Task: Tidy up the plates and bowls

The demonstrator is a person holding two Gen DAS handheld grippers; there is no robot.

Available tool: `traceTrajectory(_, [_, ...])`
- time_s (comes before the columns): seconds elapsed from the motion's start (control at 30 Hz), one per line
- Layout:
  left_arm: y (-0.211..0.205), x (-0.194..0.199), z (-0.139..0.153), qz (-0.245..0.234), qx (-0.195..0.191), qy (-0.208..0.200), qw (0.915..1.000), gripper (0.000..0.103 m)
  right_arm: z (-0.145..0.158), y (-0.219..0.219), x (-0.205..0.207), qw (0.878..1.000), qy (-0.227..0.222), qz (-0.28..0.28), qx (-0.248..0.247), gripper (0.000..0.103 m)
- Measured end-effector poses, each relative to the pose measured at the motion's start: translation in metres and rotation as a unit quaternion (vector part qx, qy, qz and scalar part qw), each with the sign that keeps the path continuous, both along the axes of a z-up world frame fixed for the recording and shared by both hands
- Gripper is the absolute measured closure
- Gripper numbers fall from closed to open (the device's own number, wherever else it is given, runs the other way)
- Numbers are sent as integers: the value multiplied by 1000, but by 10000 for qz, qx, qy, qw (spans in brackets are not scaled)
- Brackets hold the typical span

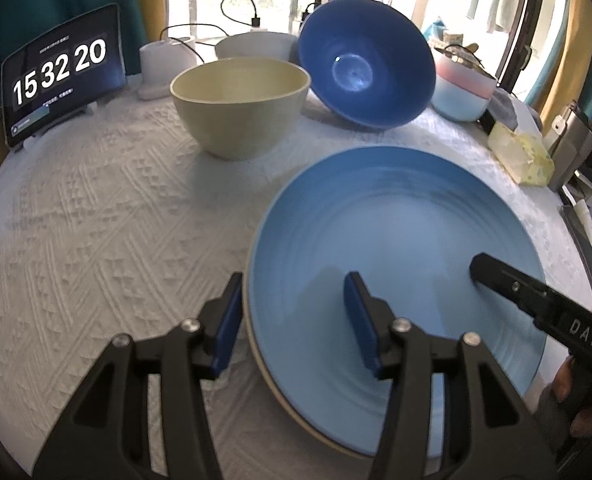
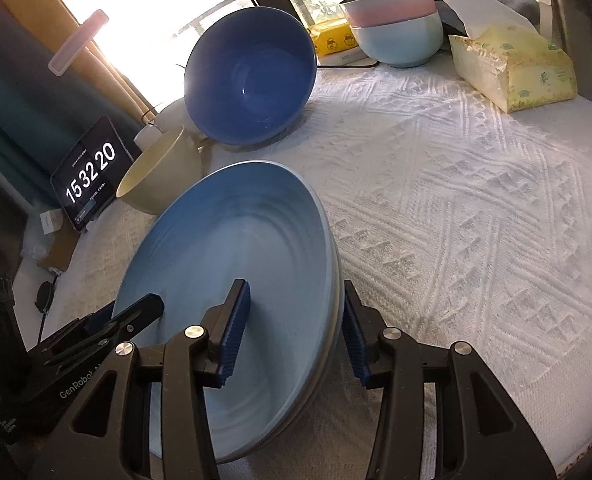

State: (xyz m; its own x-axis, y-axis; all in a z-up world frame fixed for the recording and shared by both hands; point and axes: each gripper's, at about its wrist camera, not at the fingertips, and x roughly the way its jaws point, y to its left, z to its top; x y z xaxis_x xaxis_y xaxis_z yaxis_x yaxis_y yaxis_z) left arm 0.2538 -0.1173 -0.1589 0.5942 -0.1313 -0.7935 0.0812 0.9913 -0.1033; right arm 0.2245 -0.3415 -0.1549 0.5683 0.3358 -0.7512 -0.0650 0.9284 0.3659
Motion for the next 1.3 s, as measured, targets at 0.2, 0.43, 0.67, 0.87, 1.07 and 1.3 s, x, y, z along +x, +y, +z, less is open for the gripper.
traceTrajectory(0.2, [2, -4, 2, -36, -66, 13, 10000, 52, 4, 3, -2, 9999, -27, -19, -149, 56])
traceTrajectory(0.43, [7, -9, 7, -33, -116, -1, 9999, 52, 11, 7, -7, 9996, -143, -21, -257, 56])
traceTrajectory(0.67, [21, -15, 14, 39, -201, -41, 9998, 52, 18, 18, -9, 9993, -208, 52, -304, 56])
traceTrajectory(0.87, [37, -20, 21, 112, -243, -123, 9996, 52, 26, 33, -12, 9989, -303, 127, -349, 56])
traceTrajectory(1.07, [60, -27, 27, 236, -254, -188, 9992, 52, 32, 55, -14, 9984, -367, 248, -343, 56])
traceTrajectory(1.3, [88, -30, 31, 495, -231, -222, 9983, 52, 30, 84, -8, 9978, -357, 466, -292, 57])
